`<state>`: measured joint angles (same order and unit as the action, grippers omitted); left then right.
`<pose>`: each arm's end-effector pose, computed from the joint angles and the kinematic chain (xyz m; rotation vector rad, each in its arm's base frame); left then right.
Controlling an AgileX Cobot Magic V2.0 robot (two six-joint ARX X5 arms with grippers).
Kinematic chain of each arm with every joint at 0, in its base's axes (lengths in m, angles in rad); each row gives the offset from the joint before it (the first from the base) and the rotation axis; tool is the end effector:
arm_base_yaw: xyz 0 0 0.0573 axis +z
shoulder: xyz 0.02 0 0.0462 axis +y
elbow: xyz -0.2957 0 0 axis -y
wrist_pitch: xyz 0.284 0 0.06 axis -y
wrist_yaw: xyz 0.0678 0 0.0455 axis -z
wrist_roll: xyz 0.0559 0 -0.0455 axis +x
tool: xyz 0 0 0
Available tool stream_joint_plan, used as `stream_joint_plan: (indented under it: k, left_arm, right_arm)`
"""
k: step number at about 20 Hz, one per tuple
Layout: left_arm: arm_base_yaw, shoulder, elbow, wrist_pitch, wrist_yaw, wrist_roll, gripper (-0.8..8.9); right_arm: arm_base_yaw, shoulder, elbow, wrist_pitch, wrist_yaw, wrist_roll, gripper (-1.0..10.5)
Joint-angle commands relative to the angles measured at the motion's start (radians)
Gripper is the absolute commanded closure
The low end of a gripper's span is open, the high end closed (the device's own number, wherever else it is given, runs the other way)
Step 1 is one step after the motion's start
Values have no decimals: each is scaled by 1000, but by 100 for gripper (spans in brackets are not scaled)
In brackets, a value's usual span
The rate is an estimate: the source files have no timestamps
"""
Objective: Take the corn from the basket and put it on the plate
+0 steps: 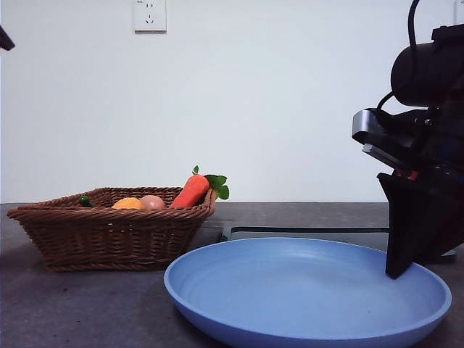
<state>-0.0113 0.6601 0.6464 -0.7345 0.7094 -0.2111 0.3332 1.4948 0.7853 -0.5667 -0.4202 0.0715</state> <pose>0.1516 -0.0381 0.2659 -0.4546 0.7913 -0.6106 0.2634 0.1153 0.1451 0.1151 1.3250 0.5998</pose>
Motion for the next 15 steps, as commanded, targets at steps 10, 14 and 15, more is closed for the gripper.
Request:
stream_joint_plan:
  k: [10, 14, 15]
  left_arm:
    - [-142, 193, 173, 79, -222, -44, 385]
    - [-259, 383, 295, 78, -396, -44, 385]
    - [-287, 437, 327, 78, -437, -44, 385]
  right_arm:
    - [-18, -290, 158, -266, 2, -32, 944]
    - [-42, -392, 262, -358, 10, -40, 944]
    - [-51, -412, 286, -371, 10, -40, 944]
